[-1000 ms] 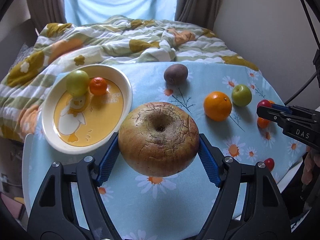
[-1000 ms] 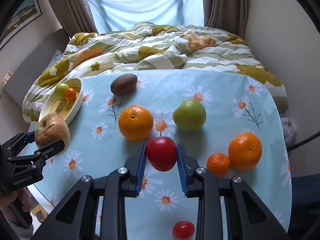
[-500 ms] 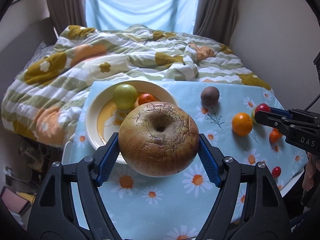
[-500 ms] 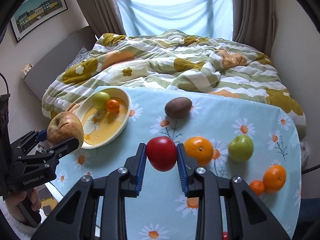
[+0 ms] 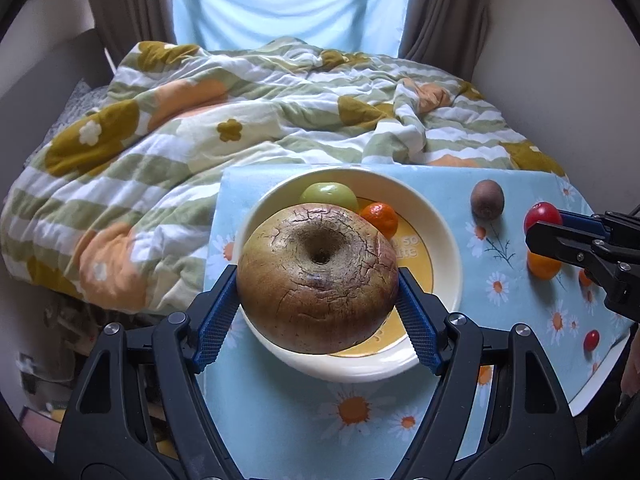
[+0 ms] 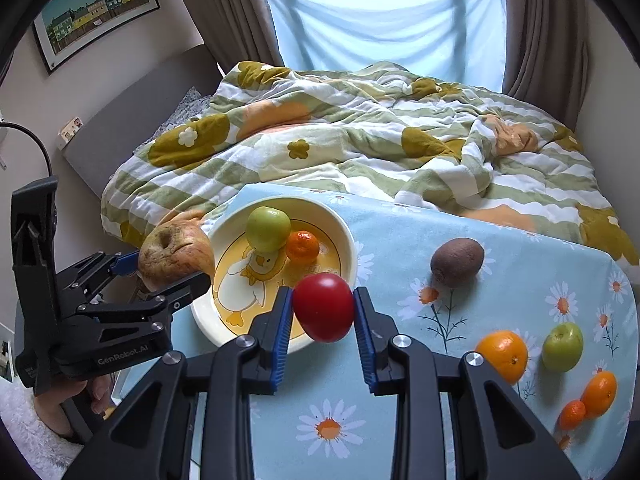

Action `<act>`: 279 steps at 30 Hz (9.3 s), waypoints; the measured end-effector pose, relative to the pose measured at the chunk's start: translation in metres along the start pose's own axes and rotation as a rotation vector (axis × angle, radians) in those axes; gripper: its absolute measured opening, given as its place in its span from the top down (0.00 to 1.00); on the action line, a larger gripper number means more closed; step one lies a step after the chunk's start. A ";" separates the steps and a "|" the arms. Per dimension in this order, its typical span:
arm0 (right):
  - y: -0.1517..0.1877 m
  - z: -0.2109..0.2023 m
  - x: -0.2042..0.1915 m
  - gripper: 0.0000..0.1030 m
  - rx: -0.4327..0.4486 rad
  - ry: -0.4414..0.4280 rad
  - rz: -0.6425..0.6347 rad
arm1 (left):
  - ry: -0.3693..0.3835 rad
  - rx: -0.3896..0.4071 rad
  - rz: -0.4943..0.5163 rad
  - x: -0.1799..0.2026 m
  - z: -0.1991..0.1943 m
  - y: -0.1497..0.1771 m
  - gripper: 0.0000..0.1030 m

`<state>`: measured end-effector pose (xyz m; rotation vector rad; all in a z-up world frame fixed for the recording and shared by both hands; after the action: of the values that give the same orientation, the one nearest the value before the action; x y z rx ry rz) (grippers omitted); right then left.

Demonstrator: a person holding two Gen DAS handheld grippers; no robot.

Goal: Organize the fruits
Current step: 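Carry the wrinkled apple to the bowl while the right gripper grasps a red tomato, then release the wrinkled apple in the bowl while the right gripper drops the tomato in, then withdraw both grippers from the bowl toward the remaining fruit, then grasp the large orange with the left gripper while the right gripper grasps a tangerine, then carry the orange into the duck bowl and open the left gripper while the right carries the tangerine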

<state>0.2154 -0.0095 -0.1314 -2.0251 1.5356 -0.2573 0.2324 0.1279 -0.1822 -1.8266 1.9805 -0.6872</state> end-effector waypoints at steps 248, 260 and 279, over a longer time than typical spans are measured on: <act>0.019 0.044 0.034 0.67 -0.033 0.046 0.125 | 0.079 -0.064 0.164 0.063 0.045 0.028 0.35; 0.013 0.038 0.044 0.68 -0.022 0.077 0.143 | 0.107 -0.028 0.169 0.069 0.024 0.025 0.00; -0.008 0.056 0.007 0.67 -0.062 -0.038 -0.011 | 0.031 -0.006 0.054 0.031 -0.020 0.034 0.00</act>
<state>0.2509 0.0041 -0.1738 -2.0744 1.5268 -0.1766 0.1900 0.1005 -0.1834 -1.7697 2.0457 -0.6982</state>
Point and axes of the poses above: each gripper's, at about its wrist camera, not at the fingertips, and z roughly the way its jaws point, x to its right, y to its underside, the point moved 8 cm from there along z, roughly the way its jaws point, and after that the axes turned 1 degree about -x, right-handed, at the moved point
